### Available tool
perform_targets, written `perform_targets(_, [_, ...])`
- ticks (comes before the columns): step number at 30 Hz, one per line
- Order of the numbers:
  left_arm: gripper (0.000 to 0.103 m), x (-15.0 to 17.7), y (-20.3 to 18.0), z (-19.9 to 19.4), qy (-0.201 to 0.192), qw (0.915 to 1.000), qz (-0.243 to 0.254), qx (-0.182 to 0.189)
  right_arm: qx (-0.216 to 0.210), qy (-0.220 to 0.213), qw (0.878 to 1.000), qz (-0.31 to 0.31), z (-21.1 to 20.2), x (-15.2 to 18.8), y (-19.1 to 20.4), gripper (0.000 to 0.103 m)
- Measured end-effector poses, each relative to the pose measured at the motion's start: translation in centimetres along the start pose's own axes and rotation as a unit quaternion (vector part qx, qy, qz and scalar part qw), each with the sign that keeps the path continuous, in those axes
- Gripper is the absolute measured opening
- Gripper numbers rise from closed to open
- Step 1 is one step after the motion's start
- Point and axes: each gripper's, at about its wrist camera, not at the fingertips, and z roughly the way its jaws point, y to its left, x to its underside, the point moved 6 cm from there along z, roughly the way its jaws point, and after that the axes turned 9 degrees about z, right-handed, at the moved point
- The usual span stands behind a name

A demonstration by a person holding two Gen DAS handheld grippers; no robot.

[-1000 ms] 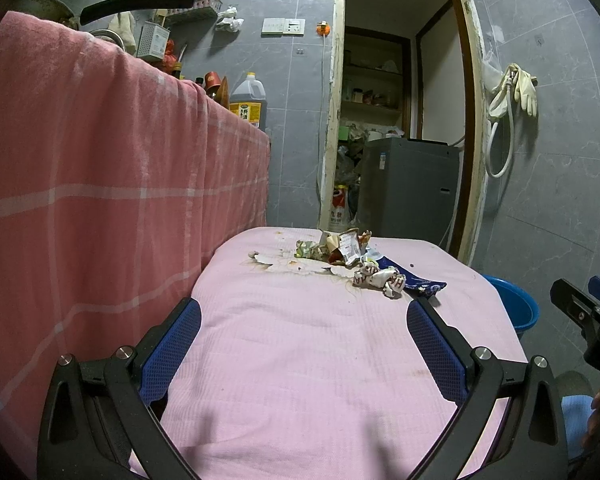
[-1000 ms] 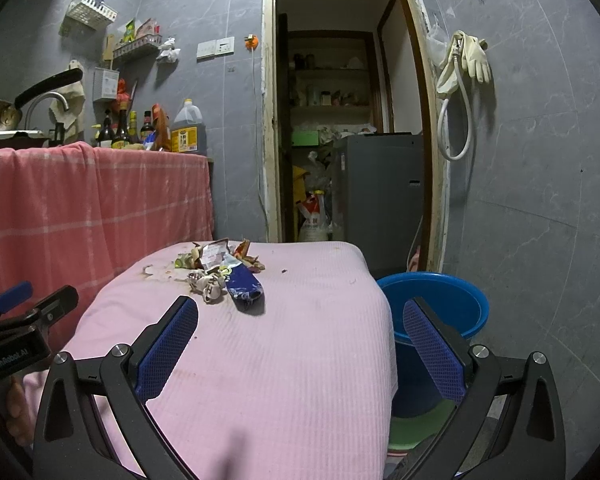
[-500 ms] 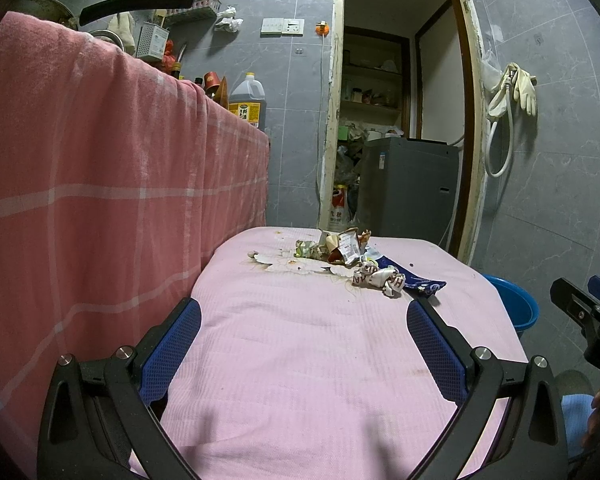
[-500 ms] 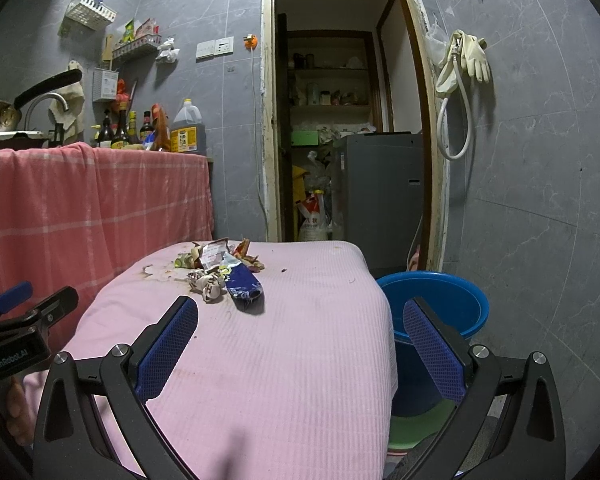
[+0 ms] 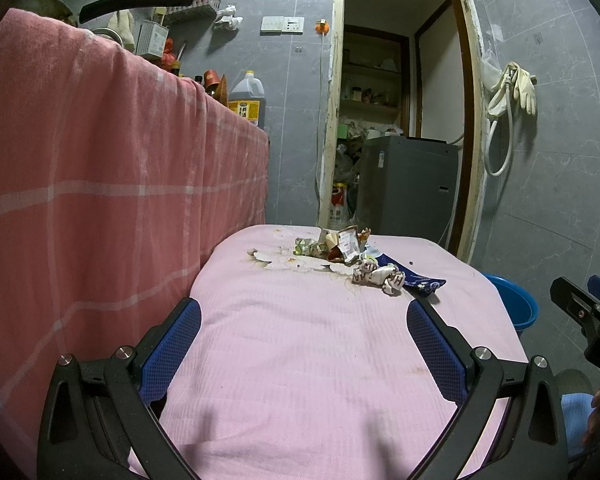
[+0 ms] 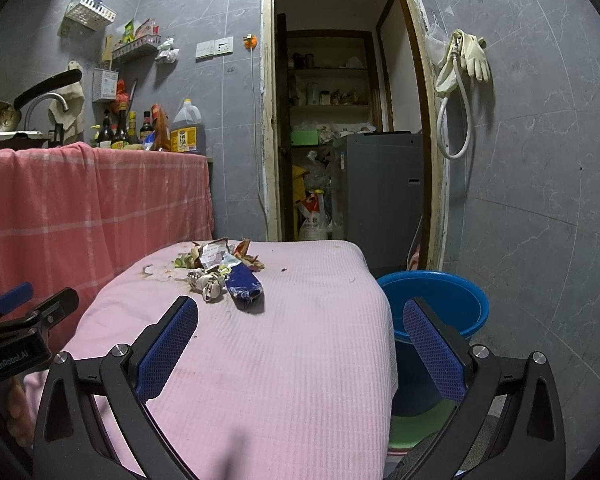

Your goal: Collect trash

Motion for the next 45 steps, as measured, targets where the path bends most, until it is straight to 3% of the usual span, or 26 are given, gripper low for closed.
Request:
perform_targets(34, [0.101, 0.2, 0.2, 0.1, -0.001, 1.0, -0.002, -0.003, 0.0, 0.002, 1.0, 0.002, 0.0, 0.5, 0.1, 0.103])
perform_targets(45, [0.101, -1.1, 0.3, 0.1, -0.022, 0.9996, -0.004, -0.019, -0.016, -0.037, 0.999, -0.012, 0.8, -1.5, 0.6, 0.103])
